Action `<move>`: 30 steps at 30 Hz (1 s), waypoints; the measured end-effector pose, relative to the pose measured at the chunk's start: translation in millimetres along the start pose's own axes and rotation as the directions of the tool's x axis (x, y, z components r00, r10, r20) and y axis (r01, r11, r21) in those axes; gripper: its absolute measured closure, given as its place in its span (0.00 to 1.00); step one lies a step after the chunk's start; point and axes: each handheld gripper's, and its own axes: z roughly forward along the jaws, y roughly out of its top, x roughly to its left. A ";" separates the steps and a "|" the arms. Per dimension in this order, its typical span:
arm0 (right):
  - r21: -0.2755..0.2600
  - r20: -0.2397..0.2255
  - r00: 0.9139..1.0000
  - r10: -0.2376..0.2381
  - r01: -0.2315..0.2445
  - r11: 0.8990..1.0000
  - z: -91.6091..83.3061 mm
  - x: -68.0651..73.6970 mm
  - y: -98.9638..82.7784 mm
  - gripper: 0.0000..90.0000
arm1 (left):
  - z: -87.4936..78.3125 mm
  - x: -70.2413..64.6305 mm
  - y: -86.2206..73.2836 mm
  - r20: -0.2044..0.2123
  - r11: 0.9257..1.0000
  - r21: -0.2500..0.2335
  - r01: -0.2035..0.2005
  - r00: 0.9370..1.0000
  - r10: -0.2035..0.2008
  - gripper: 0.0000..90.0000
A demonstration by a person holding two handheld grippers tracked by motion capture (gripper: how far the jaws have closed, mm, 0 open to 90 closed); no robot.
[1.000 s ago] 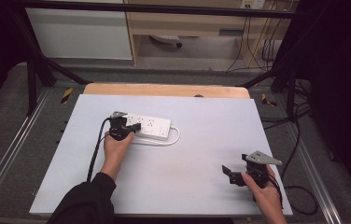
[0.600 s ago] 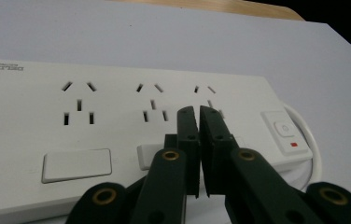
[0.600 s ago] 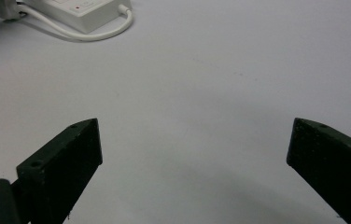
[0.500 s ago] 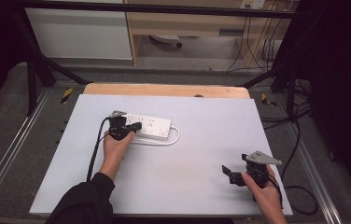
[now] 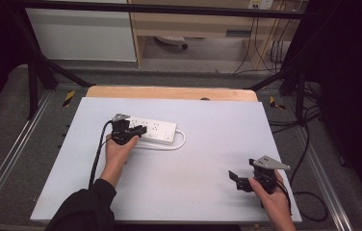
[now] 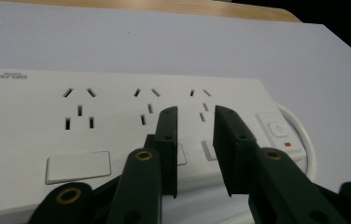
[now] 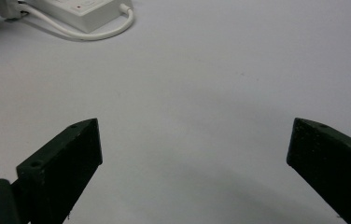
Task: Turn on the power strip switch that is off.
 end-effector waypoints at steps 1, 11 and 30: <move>0.001 0.000 1.000 -0.002 0.002 1.000 0.1 0.0 0.1 0.04 | -0.4 -0.9 0.2 0.001 1.000 -0.001 -0.003 1.000 0.003 0.74; -0.001 -0.001 1.000 -0.002 0.002 1.000 0.1 -0.1 0.1 0.04 | -3.9 -4.0 3.8 0.021 1.000 -0.022 -0.005 1.000 0.006 0.42; -0.005 -0.008 1.000 0.001 -0.001 1.000 -0.2 0.2 0.7 0.03 | -16.3 -9.1 9.8 0.058 0.999 -0.047 -0.005 0.998 0.007 0.09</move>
